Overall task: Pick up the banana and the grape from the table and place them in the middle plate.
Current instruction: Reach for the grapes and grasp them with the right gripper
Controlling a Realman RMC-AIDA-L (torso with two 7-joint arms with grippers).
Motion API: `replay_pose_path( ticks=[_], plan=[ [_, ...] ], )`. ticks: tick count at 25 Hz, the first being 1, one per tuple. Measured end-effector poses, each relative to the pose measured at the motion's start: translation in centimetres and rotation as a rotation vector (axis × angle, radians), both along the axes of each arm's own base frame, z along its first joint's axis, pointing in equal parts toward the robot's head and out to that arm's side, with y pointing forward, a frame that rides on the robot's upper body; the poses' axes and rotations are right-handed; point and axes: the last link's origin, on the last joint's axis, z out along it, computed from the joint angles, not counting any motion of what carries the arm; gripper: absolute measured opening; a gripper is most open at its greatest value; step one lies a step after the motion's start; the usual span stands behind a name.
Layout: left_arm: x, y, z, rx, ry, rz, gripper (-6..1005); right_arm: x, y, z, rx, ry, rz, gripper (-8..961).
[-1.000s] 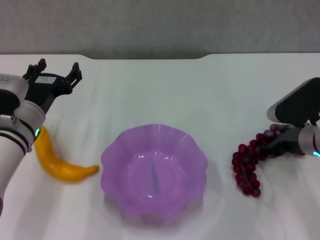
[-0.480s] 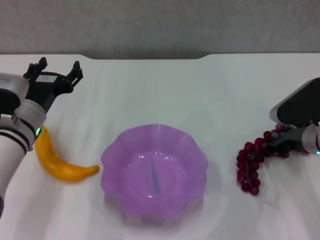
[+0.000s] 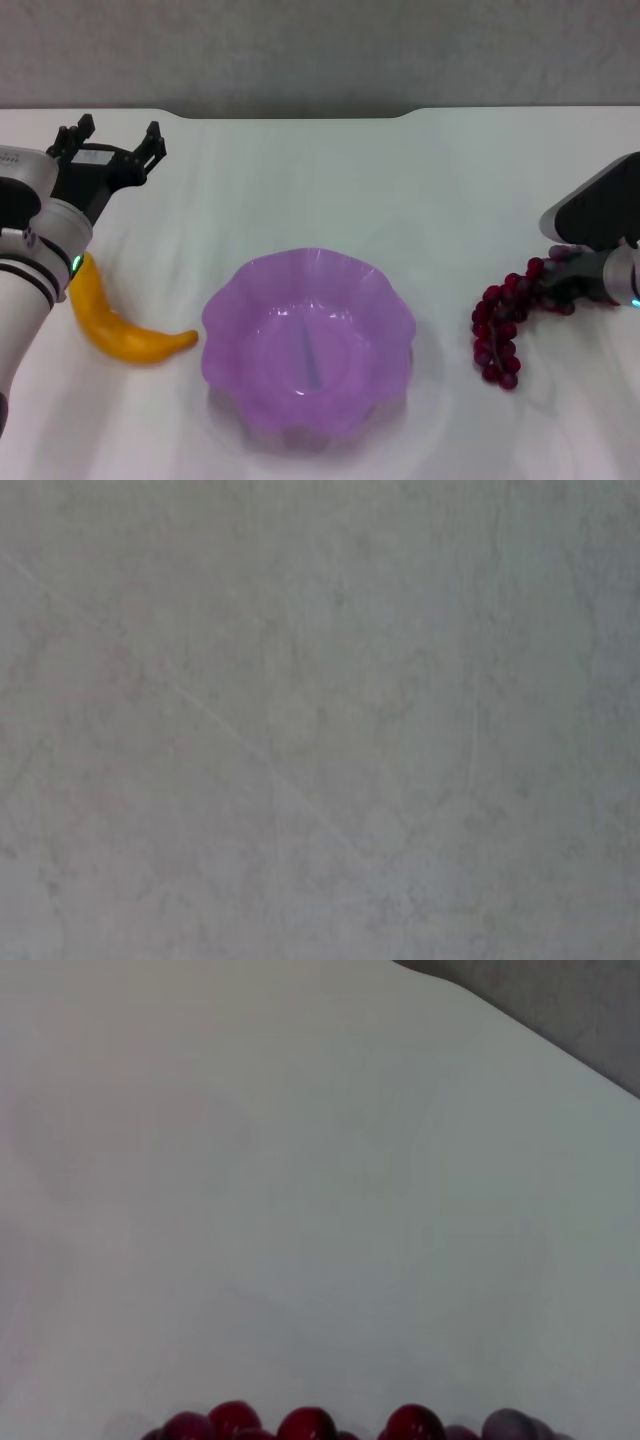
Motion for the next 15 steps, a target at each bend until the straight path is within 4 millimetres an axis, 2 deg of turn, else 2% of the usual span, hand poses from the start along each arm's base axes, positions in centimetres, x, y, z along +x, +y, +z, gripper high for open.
replay_pose_path(
  ticks=[6,15],
  plan=[
    [0.00,0.00,0.01,0.001,0.000,-0.001,894,0.16,0.18,0.29,0.032,0.009,0.019,345],
    [0.02,0.00,0.01,0.001,0.000,-0.001,894,0.37,0.27,0.24,0.062,0.030,0.033,316]
  ],
)
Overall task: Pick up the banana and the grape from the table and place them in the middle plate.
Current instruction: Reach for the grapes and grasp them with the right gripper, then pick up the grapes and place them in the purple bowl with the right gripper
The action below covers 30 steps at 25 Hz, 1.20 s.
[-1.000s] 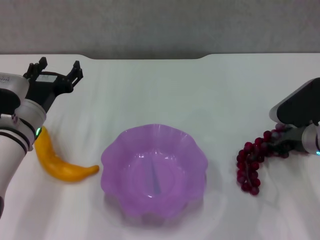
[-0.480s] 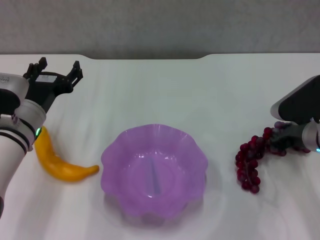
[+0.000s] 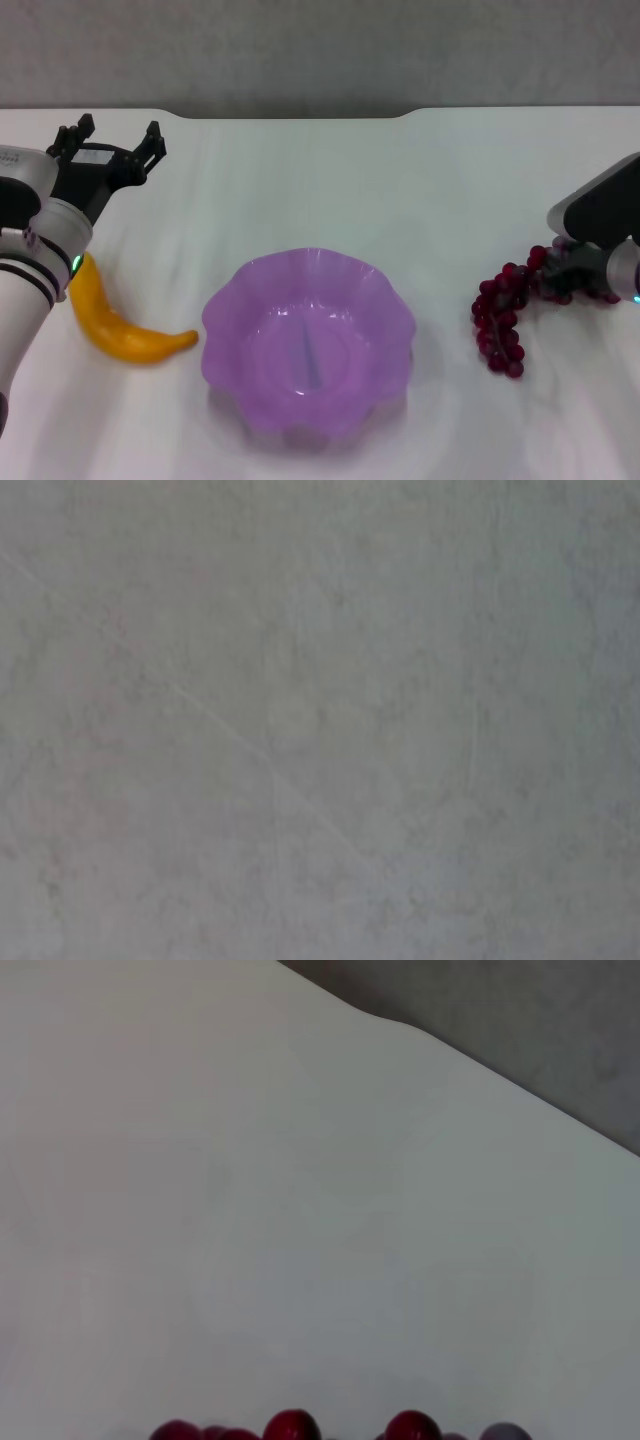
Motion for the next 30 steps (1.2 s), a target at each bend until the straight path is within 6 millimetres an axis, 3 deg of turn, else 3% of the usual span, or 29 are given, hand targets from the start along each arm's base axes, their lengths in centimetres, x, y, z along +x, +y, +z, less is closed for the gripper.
replay_pose_path(
  ticks=[6,18,30],
  plan=[
    [0.0,0.0,0.0,0.001,0.000,-0.001,894,0.4,-0.2,-0.2,0.055,0.031,0.036,310],
    [-0.2,-0.1,0.0,0.001,0.003,0.005,894,-0.6,-1.3,-1.6,0.139,0.096,0.190,295],
    [-0.4,-0.2,0.1,0.002,0.003,0.010,894,-1.4,-2.7,-1.8,0.250,0.175,0.318,284]
  ],
)
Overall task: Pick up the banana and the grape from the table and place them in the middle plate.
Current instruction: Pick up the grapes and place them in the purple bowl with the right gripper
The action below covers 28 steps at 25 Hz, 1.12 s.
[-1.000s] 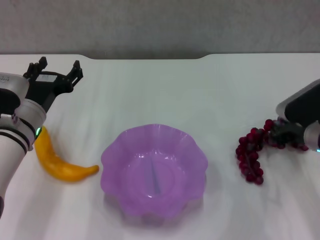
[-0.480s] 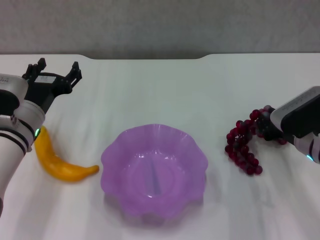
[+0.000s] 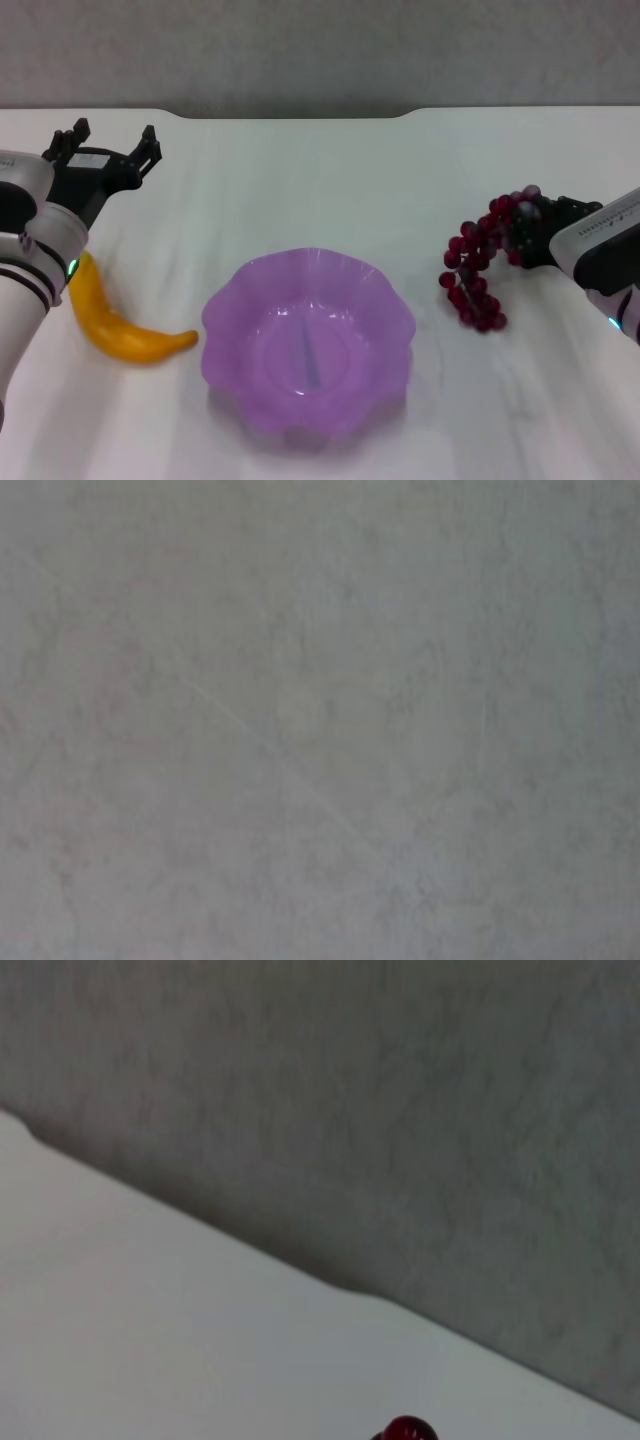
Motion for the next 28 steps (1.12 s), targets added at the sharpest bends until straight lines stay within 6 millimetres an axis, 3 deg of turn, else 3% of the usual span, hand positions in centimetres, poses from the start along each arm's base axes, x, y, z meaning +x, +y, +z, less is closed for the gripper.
replay_pose_path(
  ticks=[13,19,28],
  plan=[
    [-0.4,-0.2,0.1,0.002,0.000,0.011,893,-5.4,-1.2,0.9,0.051,0.096,0.162,271],
    [-0.7,-0.4,0.1,0.004,0.000,0.017,893,-9.4,-2.3,1.4,0.039,0.114,0.257,270],
    [-0.7,-0.4,0.2,0.006,0.000,0.017,893,-14.2,-4.5,-0.8,-0.063,0.126,0.384,267]
  ],
)
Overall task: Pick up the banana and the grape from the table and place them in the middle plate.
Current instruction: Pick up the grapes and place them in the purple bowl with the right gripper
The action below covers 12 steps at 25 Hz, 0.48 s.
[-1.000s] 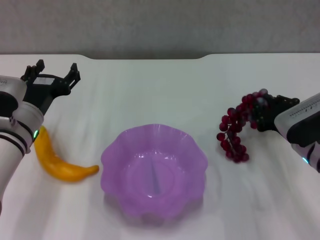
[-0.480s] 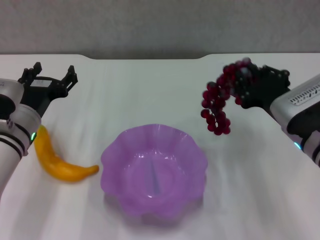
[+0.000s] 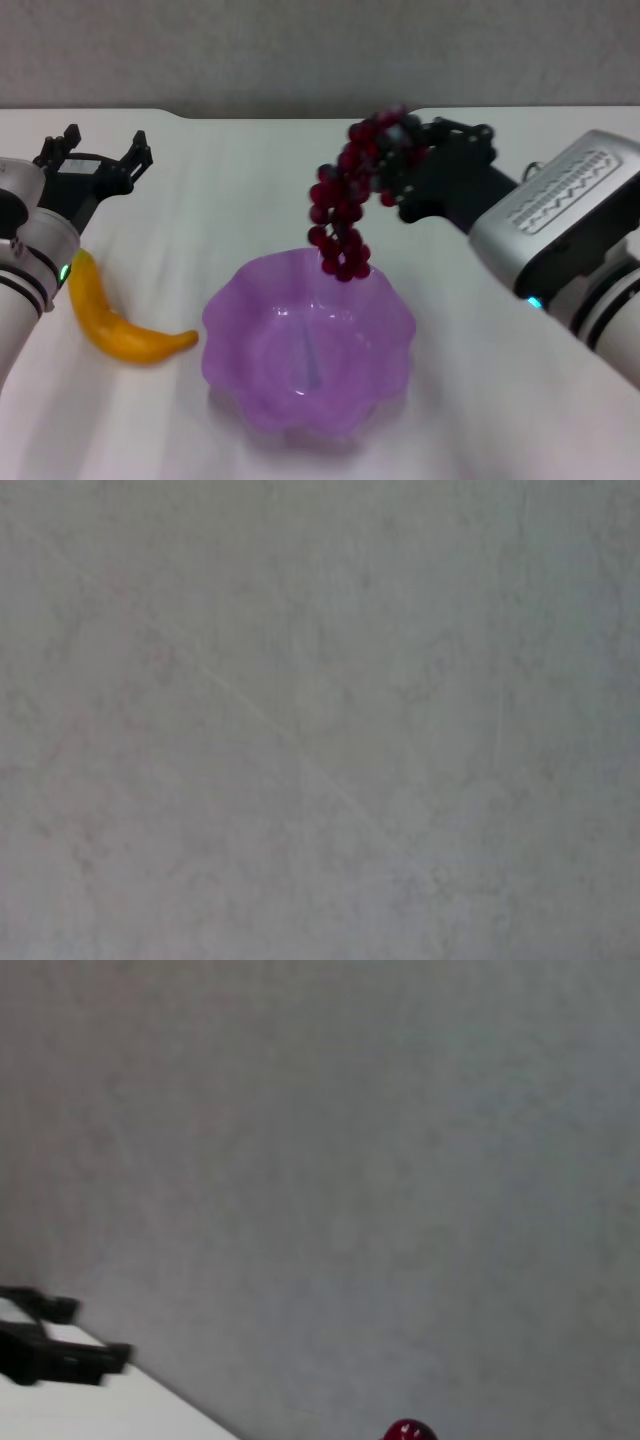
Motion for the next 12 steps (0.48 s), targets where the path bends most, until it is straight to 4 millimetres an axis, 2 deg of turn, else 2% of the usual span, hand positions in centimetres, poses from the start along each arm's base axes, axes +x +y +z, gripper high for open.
replay_pose_path(
  ticks=[6,12],
  plan=[
    [0.2,0.1,-0.1,-0.002,0.001,-0.005,893,-1.6,-1.7,-3.0,-0.099,-0.026,0.068,265],
    [0.3,0.1,-0.1,-0.002,0.000,-0.008,893,-0.8,-2.5,-5.1,-0.185,-0.071,0.049,262]
  ],
)
